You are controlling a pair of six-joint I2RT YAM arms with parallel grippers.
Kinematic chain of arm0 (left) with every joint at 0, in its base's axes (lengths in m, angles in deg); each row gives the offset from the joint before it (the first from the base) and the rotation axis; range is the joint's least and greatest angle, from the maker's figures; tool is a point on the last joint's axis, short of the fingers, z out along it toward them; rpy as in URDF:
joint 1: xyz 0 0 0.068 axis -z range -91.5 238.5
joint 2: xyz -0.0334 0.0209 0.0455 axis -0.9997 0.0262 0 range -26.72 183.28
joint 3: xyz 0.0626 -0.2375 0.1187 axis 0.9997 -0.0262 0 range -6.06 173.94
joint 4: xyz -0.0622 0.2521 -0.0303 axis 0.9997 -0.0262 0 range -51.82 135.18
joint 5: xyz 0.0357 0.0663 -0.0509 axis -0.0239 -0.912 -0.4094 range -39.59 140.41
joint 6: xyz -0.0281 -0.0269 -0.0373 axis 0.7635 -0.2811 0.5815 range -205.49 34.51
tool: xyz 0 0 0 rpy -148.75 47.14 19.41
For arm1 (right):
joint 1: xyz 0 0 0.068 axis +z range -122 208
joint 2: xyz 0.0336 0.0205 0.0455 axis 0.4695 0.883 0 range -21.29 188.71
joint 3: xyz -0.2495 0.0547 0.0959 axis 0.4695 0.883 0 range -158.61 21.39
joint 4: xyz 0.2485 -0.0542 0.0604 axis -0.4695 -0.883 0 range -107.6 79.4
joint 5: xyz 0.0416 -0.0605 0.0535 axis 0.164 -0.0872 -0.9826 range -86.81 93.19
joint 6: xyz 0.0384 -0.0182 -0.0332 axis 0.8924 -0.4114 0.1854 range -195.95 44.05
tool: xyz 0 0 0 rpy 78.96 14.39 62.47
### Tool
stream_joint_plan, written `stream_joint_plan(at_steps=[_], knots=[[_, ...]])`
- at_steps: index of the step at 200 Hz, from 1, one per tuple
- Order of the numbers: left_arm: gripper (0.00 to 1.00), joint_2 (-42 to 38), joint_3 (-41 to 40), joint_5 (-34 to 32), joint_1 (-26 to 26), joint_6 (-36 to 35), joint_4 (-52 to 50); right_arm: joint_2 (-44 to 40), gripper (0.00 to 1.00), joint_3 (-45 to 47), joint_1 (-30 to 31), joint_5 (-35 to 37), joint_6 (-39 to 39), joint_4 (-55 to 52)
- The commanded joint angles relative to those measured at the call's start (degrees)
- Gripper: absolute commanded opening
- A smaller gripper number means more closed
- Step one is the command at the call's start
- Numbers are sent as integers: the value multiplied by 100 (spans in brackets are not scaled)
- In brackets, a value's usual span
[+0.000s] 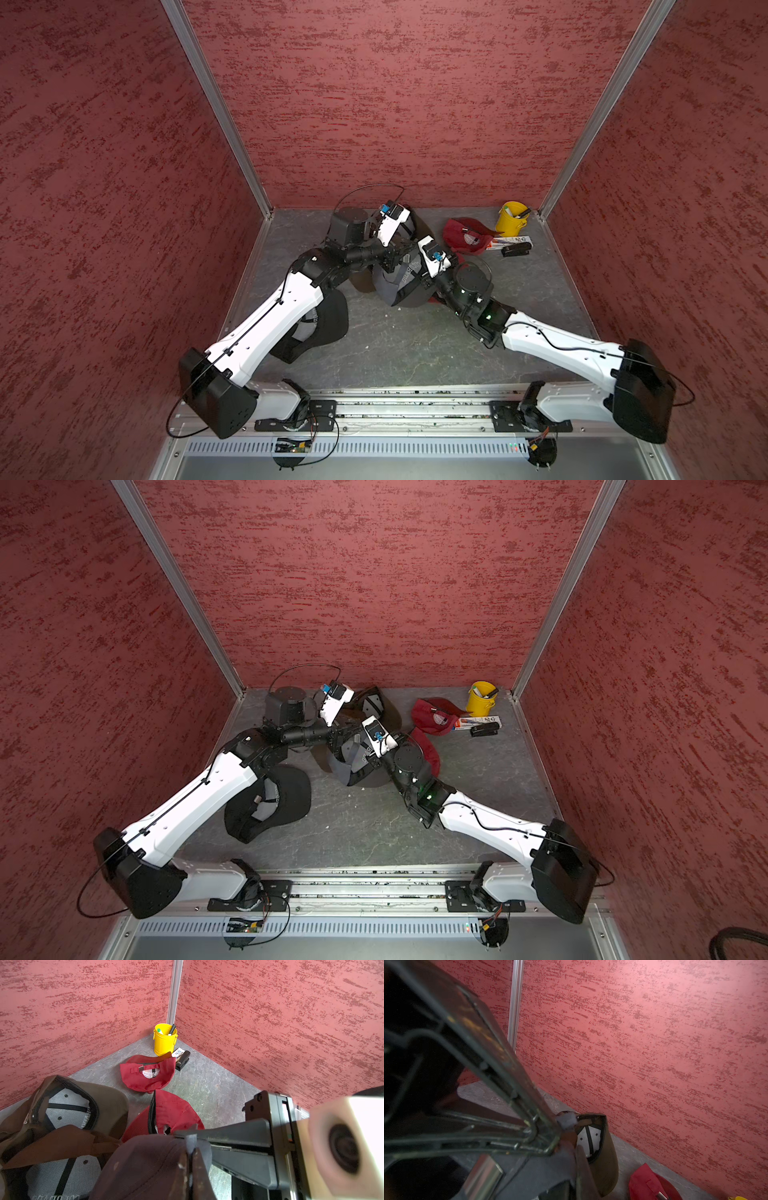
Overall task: Open the adjustable buckle of the baseball cap
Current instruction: Open the adjustable buckle on the baseball cap.
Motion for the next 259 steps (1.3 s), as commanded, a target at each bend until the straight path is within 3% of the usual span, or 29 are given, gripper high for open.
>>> stream_joint_plan(at_steps=[1, 74, 121, 181, 223, 259], knots=[[2, -273, 15, 170, 102, 3, 359, 98, 4, -88, -82, 268, 192, -503], [21, -124, 33, 156, 146, 44, 306, -35, 3, -11, -81, -123, -52, -406], [22, -11, 94, 177, 151, 85, 353, -77, 3, -33, -85, -82, -65, -414], [41, 185, 188, 99, 151, 42, 143, -48, 3, -36, -80, -153, -90, -358], [41, 272, 182, -33, 151, 33, 31, -34, 3, -38, -83, -128, -92, -310], [23, 264, 170, -56, 151, 37, 91, 38, 3, -68, -80, -50, -70, -349]])
